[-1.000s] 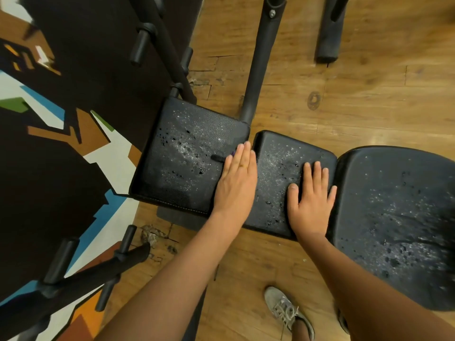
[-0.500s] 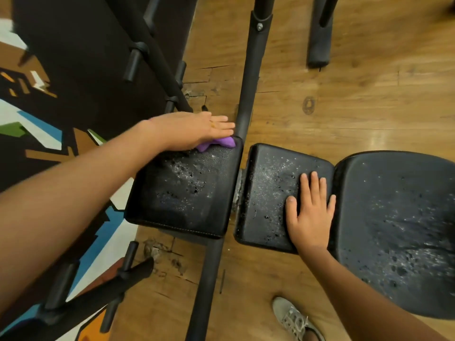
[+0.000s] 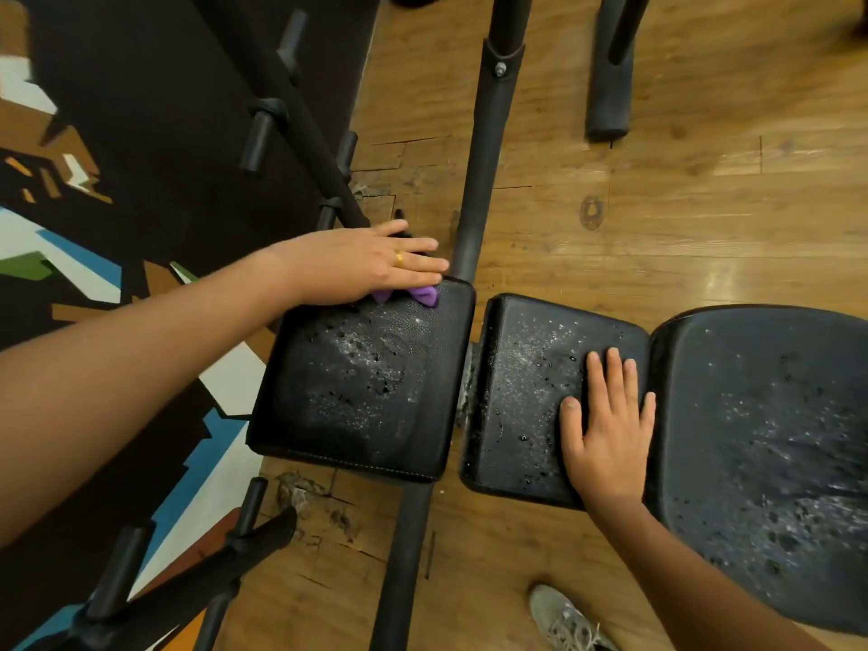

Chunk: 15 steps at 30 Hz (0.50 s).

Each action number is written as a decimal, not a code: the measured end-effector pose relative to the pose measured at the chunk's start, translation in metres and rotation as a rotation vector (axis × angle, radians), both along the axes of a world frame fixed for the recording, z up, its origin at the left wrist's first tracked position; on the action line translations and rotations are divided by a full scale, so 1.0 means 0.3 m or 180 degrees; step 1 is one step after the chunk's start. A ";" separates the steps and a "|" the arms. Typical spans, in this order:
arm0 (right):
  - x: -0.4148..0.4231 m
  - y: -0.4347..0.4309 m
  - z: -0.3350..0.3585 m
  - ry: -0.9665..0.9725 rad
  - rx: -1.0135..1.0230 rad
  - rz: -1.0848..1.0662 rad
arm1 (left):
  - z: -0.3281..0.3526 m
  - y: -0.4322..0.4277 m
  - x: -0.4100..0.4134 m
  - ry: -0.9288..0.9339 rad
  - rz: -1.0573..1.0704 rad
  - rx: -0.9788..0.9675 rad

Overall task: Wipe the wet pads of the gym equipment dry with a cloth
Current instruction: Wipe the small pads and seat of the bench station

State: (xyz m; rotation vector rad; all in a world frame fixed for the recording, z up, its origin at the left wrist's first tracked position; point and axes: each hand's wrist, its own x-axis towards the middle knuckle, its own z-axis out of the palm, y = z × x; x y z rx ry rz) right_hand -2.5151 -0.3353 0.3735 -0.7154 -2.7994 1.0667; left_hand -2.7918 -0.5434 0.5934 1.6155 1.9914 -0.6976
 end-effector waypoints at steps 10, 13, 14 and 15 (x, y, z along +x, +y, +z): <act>-0.004 -0.002 0.001 0.0045 -0.0001 -0.0019 | 0.108 -0.334 0.047 -0.0097 0.1837 0.0989; -0.002 0.001 -0.003 0.0042 0.0005 -0.0008 | 0.086 -0.326 0.148 -0.0245 0.2874 0.1461; -0.001 0.002 -0.003 0.0037 0.0010 -0.0006 | 0.076 -0.318 0.190 -0.0289 0.3176 0.1612; 0.000 0.002 -0.002 0.0037 0.0005 -0.0004 | 0.064 -0.308 0.233 -0.0313 0.3444 0.1766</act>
